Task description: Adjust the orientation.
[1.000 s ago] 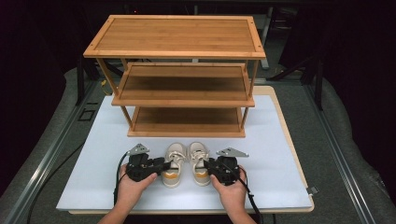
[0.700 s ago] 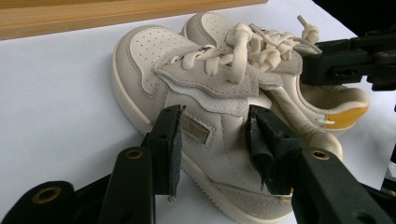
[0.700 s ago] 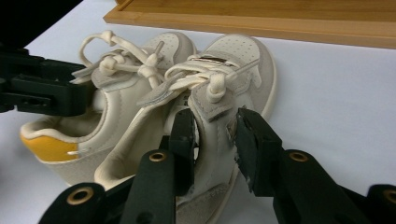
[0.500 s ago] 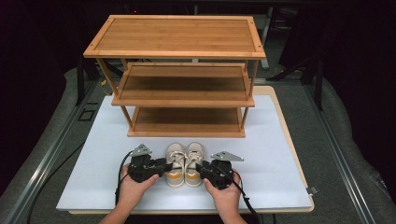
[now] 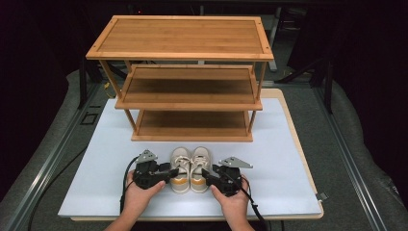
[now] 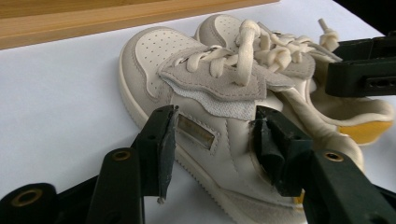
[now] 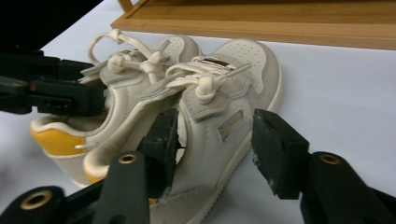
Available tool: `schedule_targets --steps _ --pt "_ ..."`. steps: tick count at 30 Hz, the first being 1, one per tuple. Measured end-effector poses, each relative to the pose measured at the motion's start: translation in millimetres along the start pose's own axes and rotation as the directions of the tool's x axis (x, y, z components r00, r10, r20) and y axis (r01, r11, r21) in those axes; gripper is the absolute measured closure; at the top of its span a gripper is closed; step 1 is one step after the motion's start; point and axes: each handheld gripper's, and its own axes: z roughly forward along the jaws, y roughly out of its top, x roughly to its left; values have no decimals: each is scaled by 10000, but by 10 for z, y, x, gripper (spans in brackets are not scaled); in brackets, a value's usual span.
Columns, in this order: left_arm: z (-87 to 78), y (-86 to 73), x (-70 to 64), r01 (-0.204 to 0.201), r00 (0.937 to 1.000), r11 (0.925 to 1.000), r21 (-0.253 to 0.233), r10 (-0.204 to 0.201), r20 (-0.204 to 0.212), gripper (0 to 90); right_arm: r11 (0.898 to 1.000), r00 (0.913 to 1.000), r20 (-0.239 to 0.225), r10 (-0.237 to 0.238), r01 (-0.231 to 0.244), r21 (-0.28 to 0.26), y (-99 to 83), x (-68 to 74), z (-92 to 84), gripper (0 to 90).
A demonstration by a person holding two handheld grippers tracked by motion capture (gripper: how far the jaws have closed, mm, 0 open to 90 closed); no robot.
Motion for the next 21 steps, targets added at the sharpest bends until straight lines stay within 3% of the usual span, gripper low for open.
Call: schedule_targets --steps 5,12,16,21 --pt "52 -7 -95 11 9977 10000 -62 -15 -675 469 9999 10000 -93 -8 9 116 -5 10 84 488" --pt "53 -49 -151 443 9921 9983 -376 -484 -1153 528 9993 9977 600 329 -317 -207 -50 90 129 533" --pt "59 -72 -158 662 9900 9961 -580 -729 -1212 546 9996 9964 803 280 -276 -66 -34 112 135 540" --pt "61 -79 -157 842 9888 9943 -657 -916 -1181 546 9997 9969 740 260 -257 -44 -31 112 138 538"
